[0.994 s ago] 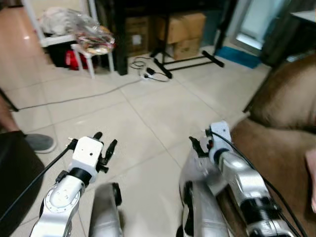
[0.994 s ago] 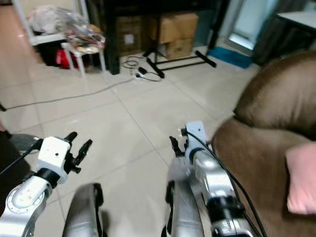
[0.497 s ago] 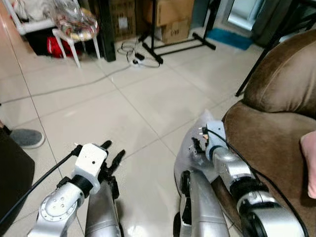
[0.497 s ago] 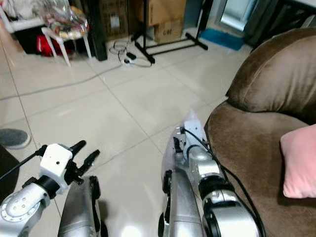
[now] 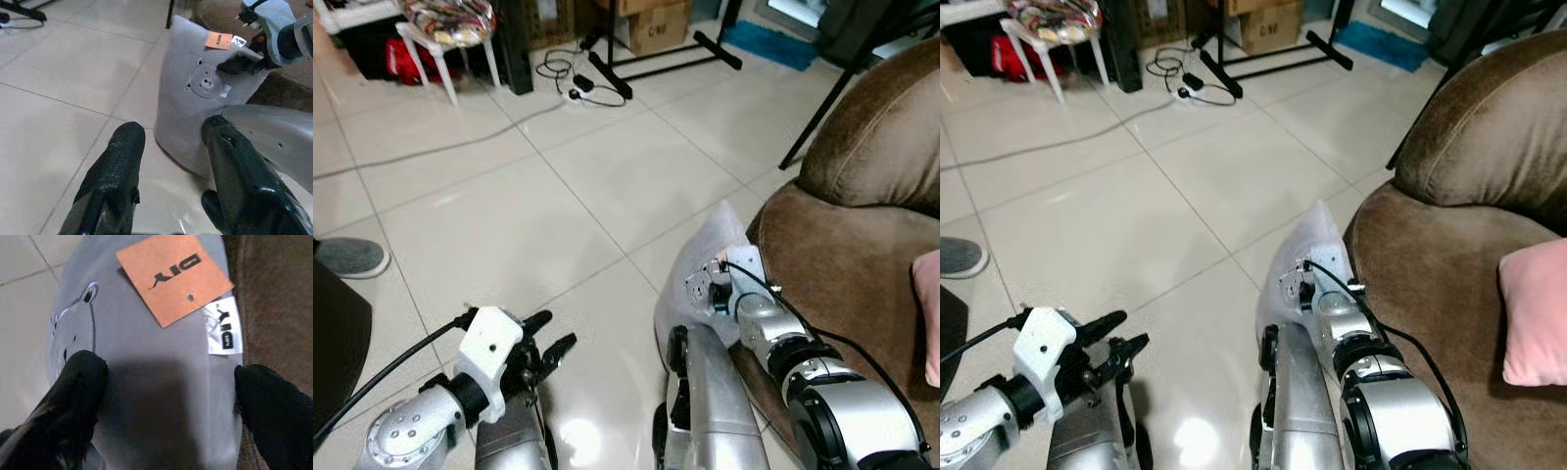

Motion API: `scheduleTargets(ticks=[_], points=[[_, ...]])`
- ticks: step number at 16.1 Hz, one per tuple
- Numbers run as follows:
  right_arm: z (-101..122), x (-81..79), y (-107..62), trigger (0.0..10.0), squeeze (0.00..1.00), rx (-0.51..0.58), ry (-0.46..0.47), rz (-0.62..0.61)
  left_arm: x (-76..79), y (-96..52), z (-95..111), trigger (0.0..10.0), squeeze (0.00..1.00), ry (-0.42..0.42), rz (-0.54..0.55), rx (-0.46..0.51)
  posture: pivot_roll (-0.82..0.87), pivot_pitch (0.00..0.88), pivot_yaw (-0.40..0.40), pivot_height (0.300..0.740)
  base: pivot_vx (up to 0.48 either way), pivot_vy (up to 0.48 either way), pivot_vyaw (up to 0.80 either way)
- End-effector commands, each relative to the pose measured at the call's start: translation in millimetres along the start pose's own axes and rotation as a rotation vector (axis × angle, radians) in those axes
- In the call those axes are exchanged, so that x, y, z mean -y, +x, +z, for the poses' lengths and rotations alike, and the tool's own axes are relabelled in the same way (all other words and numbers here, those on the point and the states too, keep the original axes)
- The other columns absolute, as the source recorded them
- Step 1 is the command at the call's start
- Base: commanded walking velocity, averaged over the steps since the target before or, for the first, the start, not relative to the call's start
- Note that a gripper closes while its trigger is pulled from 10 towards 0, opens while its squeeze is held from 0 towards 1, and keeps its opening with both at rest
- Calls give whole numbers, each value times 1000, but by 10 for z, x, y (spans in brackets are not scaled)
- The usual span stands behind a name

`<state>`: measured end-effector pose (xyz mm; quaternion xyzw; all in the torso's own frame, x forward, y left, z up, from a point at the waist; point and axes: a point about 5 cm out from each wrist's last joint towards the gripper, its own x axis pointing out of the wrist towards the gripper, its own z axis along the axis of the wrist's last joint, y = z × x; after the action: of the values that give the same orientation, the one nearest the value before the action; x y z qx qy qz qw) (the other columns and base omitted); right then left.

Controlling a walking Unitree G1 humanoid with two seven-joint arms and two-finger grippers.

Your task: Move the pillow to the sofa from floor

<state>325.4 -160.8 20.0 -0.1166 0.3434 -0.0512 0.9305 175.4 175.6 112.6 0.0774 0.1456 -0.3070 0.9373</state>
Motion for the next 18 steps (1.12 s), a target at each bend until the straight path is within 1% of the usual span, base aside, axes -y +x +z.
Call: scheduleTargets(ticks=[1,2,3,5,10,18], points=[[-42,2,2,3765,0,-22,-5,10,6,-24,21,10000,0,3,-6,-3,57,169,-81,491,0,0,0],[-54,-22,0,1647,0,-28,6,19,1,-23,20,10000,0,-2,-11,-11,59,169,-79,491,0,0,0],[-57,-35,-1,745,0,-28,4,25,0,-22,18,10000,0,-4,-15,-17,61,165,-78,491,0,0,0],[-52,-53,-3,0,0,-27,11,36,-4,-19,18,10000,0,-7,-23,-22,61,159,-76,491,0,0,0],[-49,-72,-4,0,0,-26,7,52,-9,3,11,10000,0,-9,-44,-33,63,149,-73,491,0,0,0],[-70,-112,-10,0,0,-30,-7,68,-41,17,-2,10000,0,-5,-38,-35,68,144,-77,491,0,0,0]])
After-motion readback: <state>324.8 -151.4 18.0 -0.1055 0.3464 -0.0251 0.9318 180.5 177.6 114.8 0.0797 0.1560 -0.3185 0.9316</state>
